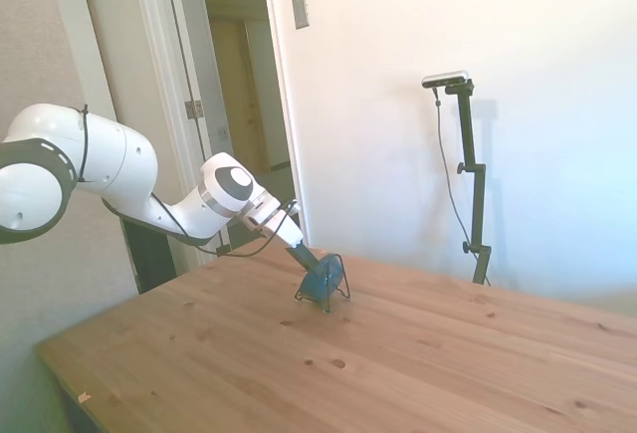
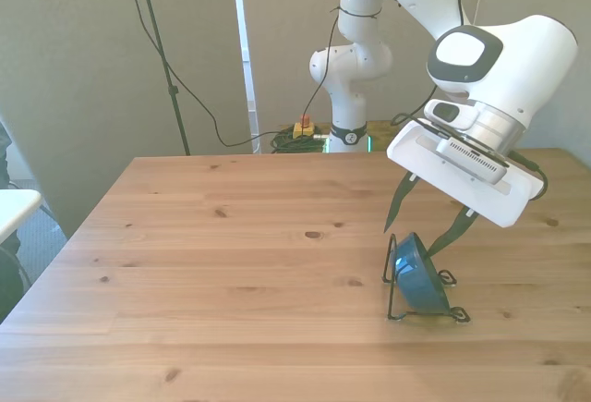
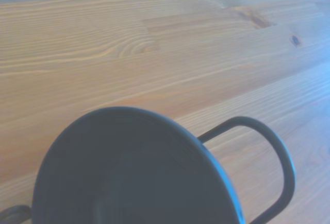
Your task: Unload the bowl
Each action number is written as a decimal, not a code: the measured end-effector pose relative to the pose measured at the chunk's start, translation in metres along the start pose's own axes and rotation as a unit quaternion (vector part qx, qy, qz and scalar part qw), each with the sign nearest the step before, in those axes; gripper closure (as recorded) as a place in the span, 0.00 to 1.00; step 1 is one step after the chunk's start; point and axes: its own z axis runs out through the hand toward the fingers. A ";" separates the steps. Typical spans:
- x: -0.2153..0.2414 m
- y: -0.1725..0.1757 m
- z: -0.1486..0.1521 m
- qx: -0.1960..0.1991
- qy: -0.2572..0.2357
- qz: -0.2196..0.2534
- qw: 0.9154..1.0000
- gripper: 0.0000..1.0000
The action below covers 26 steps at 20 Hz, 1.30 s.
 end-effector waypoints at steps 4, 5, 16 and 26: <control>-0.002 0.000 0.001 0.000 0.004 -0.002 1.000 1.00; -0.003 0.000 0.001 0.000 0.005 -0.002 1.000 1.00; -0.002 -0.001 0.001 -0.012 0.010 -0.001 1.000 1.00; 0.000 -0.002 -0.001 -0.016 0.012 0.000 1.000 1.00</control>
